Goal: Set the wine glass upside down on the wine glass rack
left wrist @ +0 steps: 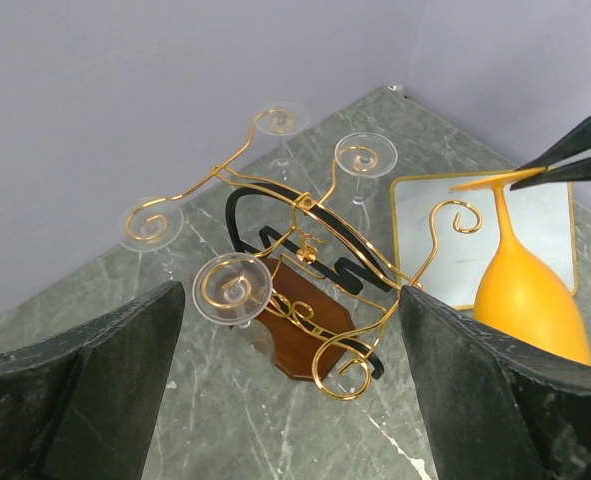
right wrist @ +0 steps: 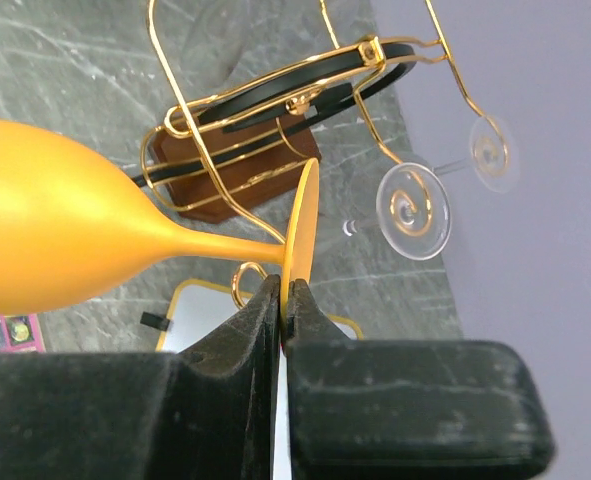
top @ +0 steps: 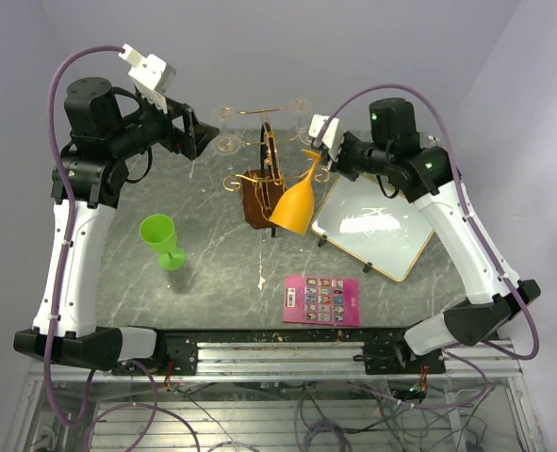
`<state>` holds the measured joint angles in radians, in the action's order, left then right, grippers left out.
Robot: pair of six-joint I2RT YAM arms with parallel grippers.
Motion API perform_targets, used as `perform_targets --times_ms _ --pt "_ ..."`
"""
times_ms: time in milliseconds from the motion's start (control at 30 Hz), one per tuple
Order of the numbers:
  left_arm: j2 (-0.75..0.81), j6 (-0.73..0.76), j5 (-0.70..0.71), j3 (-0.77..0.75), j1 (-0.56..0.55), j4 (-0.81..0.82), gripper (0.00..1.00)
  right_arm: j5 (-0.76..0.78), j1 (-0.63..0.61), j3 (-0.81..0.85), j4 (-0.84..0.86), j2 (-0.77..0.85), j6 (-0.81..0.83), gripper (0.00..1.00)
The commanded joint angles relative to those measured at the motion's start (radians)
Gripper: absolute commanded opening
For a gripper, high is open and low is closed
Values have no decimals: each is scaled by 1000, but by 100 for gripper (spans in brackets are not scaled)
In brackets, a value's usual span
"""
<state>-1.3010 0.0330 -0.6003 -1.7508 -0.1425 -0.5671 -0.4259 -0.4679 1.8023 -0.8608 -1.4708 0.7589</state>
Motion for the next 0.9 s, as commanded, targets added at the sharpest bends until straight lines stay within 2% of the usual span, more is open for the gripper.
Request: perform_targets --times_ms 0,300,867 --pt "0 -23 4 6 16 37 98 200 -65 -18 15 -2 54 0" --pt "-1 -22 -14 10 27 41 98 377 -141 -44 53 -28 86 0" --pt "-1 -14 -21 11 29 38 98 593 -217 -101 125 -68 130 0"
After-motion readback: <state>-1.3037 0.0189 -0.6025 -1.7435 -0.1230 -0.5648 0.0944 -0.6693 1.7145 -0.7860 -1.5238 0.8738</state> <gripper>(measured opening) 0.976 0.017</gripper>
